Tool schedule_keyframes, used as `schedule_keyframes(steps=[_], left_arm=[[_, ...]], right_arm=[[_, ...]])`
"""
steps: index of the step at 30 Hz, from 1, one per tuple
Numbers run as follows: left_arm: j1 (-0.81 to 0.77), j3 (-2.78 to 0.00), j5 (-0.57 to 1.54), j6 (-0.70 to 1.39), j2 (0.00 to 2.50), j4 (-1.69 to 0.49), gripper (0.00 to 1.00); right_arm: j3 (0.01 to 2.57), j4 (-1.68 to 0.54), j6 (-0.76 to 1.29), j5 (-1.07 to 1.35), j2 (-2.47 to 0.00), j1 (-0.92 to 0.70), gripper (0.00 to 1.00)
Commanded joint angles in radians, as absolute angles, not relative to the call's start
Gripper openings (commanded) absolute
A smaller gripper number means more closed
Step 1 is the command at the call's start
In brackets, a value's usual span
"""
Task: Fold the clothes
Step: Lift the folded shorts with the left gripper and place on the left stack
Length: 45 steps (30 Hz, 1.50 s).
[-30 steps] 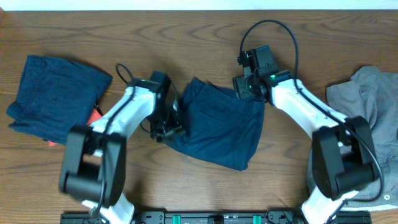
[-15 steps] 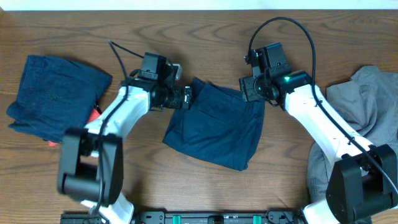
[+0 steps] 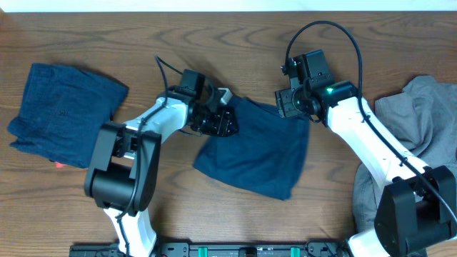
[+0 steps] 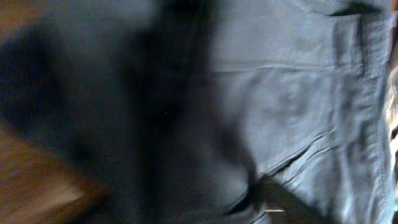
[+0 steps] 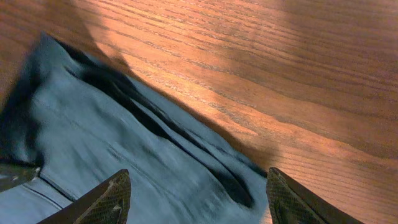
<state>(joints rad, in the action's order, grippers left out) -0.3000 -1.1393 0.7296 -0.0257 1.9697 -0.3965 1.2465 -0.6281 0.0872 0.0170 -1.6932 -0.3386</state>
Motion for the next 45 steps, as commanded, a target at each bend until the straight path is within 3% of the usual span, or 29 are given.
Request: schedule_keyframes(steps=[1, 6, 11, 23, 28, 36, 37, 39, 40, 45], left_arm=[[-0.316, -1.131, 0.775, -0.033, 1.982, -0.381, 0.06], [-0.287, -1.144, 0.750, -0.020, 1.952, -0.365, 0.06], [-0.184, -1.163, 0.590, 0.025, 1.819, -0.369, 0.06], [0.303, -1.264, 0.236, 0.043, 1.418, -0.370, 0.07], [0.530, -1.262, 0.189, 0.043, 1.418, -0.391, 0.07], [0.710, -1.262, 0.190, 0.086, 1.499, -0.509, 0.12], [0.723, -1.262, 0.190, 0.105, 1.500, -0.514, 0.17], [0.737, -1.262, 0.191, 0.119, 1.500, -0.515, 0.81], [0.740, -1.262, 0.190, 0.128, 1.498, -0.515, 0.98], [0.736, -1.262, 0.262, 0.144, 1.484, -0.513, 0.98]], right_arm=[[1.263, -0.629, 0.097, 0.000, -1.681, -0.337, 0.68], [1.263, -0.649, 0.136, -0.060, -1.677, -0.319, 0.68], [1.263, -0.686, 0.164, -0.094, -1.647, -0.267, 0.68], [1.263, -0.727, 0.163, -0.094, -1.604, -0.193, 0.69], [1.263, -0.727, 0.163, -0.094, -1.604, -0.193, 0.69], [1.263, -0.729, 0.163, -0.094, -1.604, -0.193, 0.69], [1.263, -0.729, 0.163, -0.094, -1.604, -0.193, 0.69], [1.263, -0.729, 0.163, -0.094, -1.604, -0.193, 0.69], [1.263, -0.728, 0.163, -0.094, -1.604, -0.193, 0.69], [1.263, -0.728, 0.164, -0.092, -1.604, -0.193, 0.75]])
